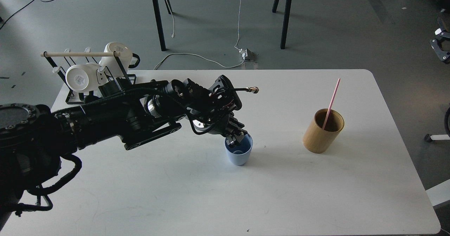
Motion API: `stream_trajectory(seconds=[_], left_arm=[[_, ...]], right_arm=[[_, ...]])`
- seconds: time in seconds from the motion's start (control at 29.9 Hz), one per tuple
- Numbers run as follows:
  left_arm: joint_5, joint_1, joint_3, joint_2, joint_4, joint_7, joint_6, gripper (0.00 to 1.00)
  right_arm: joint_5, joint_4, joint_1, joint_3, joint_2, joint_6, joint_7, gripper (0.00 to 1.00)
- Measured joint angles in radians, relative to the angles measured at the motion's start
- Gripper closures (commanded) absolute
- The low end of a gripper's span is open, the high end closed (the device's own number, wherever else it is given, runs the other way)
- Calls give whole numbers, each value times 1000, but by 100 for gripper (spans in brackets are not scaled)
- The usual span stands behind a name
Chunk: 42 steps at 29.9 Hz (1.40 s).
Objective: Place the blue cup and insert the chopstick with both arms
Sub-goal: 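Set the blue cup down, release, and raise the left arm away, then reach the right gripper to the pink straw in the tan cup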
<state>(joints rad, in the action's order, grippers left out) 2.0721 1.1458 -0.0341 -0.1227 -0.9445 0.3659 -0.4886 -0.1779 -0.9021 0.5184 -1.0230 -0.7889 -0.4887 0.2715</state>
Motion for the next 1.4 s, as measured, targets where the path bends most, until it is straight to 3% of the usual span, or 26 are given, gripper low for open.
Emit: stream_trajectory(seconds=[0.17, 0.33, 0.5, 0.8, 1.14, 1.4], left_arm=[[-128, 2, -52, -52, -2, -2, 0, 42], [-314, 3, -231, -127, -3, -6, 0, 20], [-693, -10, -376, -243, 13, -6, 0, 1], [-1441, -64, -399, -304, 244, -1, 0, 1], [-2076, -149, -524, -241, 442, 13, 0, 1], [-2311, -170, -580, -239, 493, 8, 0, 1]], right_arm=[[0, -1, 0, 0, -20, 0, -1, 1], [7, -8, 0, 7, -52, 0, -2, 1], [74, -33, 0, 50, -120, 0, -2, 1], [378, -186, -8, 78, -211, 22, 4, 1], [821, -382, -16, 151, -257, 228, 6, 1], [1204, -491, -26, 274, -259, 399, 0, 1]])
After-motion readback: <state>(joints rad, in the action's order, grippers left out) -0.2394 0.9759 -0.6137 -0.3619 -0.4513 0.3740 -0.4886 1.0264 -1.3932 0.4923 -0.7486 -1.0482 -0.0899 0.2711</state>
